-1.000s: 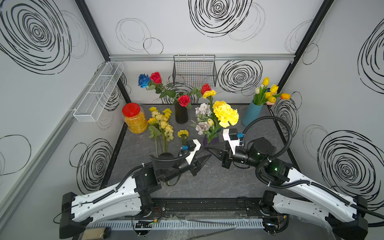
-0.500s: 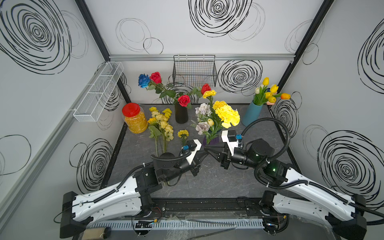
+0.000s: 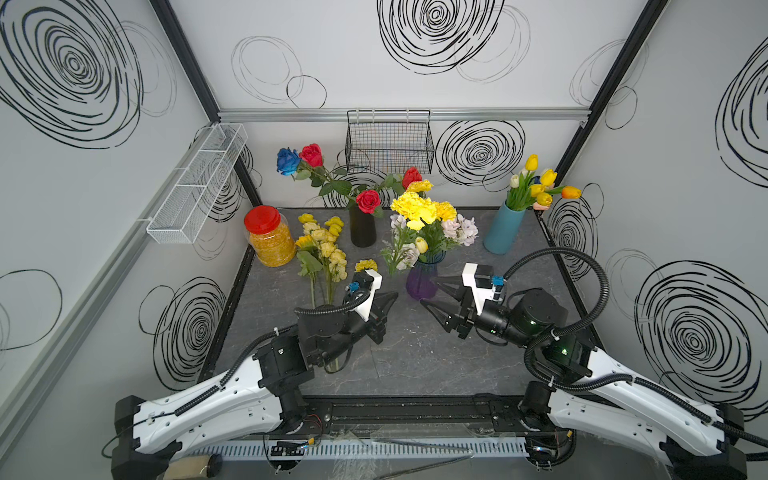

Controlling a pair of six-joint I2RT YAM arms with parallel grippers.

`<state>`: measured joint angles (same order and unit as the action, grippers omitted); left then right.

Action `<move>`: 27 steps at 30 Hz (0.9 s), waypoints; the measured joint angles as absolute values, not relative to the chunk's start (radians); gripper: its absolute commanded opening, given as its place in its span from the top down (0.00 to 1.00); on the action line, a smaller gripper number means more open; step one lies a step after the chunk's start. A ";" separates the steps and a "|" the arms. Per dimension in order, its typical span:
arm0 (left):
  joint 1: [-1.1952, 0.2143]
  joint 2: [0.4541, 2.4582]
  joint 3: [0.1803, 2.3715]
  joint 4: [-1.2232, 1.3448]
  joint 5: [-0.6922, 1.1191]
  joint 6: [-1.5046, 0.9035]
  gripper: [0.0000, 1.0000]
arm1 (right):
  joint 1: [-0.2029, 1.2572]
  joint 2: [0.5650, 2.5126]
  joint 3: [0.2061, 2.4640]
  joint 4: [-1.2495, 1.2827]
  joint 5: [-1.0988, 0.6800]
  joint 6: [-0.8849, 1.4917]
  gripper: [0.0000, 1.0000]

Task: Pick out yellow flowers from the vase
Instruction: Place the flower at the center of the board.

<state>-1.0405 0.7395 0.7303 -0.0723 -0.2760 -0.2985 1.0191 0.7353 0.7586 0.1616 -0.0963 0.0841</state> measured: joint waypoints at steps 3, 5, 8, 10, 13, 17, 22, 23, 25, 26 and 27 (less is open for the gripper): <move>-1.027 0.707 0.723 -0.189 -0.288 -0.396 1.00 | 1.019 0.658 0.720 0.154 -0.004 0.063 0.33; -1.028 0.685 0.701 -0.249 -0.289 -0.473 1.00 | 1.019 0.620 0.697 0.147 0.047 0.047 0.32; -1.029 0.649 0.641 -0.320 -0.284 -0.588 1.00 | 1.017 0.585 0.680 0.141 0.115 0.029 0.32; -1.029 0.632 0.596 -0.362 -0.282 -0.656 1.00 | 1.012 0.580 0.680 0.139 0.155 0.018 0.32; -0.994 0.611 0.524 -0.408 -0.266 -0.747 1.00 | 1.005 0.583 0.680 0.131 0.187 0.002 0.32; -0.841 0.600 0.435 -0.416 -0.188 -0.818 1.00 | 0.997 0.583 0.680 0.120 0.211 -0.006 0.32; -0.638 0.631 0.373 -0.390 -0.061 -0.839 1.00 | 0.993 0.573 0.676 0.113 0.222 -0.005 0.32; -0.600 0.653 0.369 -0.380 -0.033 -0.838 1.00 | 0.992 0.569 0.671 0.112 0.223 -0.004 0.32; -0.553 0.702 0.368 -0.352 0.010 -0.832 1.00 | 0.992 0.557 0.660 0.110 0.224 0.000 0.32; -0.537 0.733 0.368 -0.332 0.028 -0.825 1.00 | 0.992 0.551 0.654 0.110 0.224 0.003 0.32; -0.528 0.761 0.368 -0.318 0.041 -0.820 1.00 | 0.992 0.548 0.649 0.109 0.224 0.007 0.32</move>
